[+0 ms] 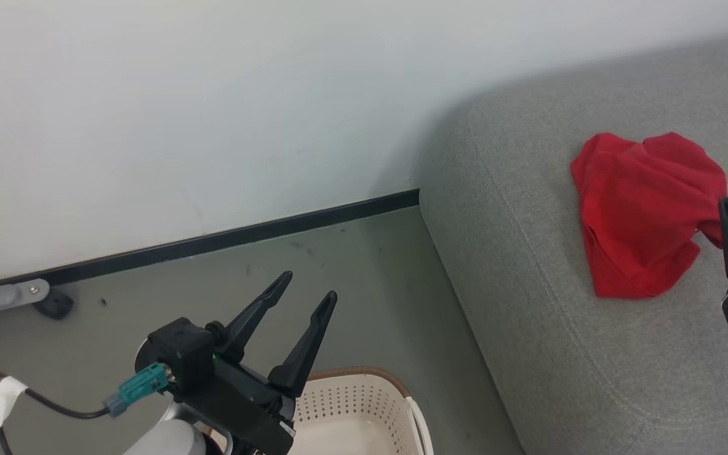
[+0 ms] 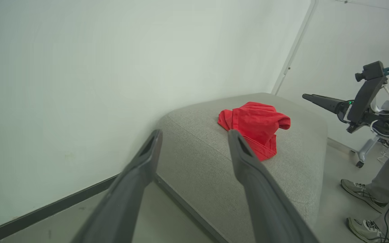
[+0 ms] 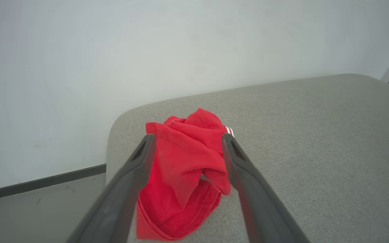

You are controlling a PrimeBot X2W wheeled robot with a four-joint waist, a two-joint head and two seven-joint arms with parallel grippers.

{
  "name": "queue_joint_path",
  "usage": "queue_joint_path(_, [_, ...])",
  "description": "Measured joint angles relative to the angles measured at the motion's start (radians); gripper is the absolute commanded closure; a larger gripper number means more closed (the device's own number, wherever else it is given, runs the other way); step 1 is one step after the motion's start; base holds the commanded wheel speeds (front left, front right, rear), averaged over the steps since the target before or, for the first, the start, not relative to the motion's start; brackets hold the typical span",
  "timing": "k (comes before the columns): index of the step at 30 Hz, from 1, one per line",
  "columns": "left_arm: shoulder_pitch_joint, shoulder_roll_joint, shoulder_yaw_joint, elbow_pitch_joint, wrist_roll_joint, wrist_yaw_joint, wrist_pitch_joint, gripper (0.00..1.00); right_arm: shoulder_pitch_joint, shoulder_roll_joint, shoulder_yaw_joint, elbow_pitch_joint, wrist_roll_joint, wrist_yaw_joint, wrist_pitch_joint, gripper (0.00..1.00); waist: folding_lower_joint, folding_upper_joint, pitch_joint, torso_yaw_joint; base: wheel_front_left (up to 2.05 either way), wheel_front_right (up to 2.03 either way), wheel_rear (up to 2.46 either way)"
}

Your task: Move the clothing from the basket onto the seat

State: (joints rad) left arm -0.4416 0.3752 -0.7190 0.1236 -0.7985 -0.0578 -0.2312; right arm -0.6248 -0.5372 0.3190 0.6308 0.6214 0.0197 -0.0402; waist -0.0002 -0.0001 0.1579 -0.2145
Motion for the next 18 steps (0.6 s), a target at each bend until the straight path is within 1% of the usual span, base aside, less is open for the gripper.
queue_joint_path(3, [0.009, -0.005, 0.010, 0.007, -0.005, 0.007, -0.001, 0.00, 0.057, 0.004, -0.010, -0.053, 0.000, -0.021, -0.036, 0.00, 0.0000, -0.0001, -0.018, 0.022, 0.00, 0.00, 0.00])
queue_joint_path(6, [0.036, -0.006, 0.021, 0.019, -0.010, 0.017, -0.002, 0.00, 0.114, 0.019, -0.008, -0.110, 0.000, -0.033, -0.066, 0.00, 0.0001, 0.0000, -0.036, 0.045, 0.00, 0.00, 0.00])
queue_joint_path(18, [0.137, 0.002, 0.110, 0.023, -0.028, 0.083, -0.017, 0.00, 0.290, 0.040, -0.005, -0.313, -0.012, -0.083, -0.160, 0.00, 0.0001, -0.0001, -0.092, 0.136, 0.00, 0.00, 0.00])
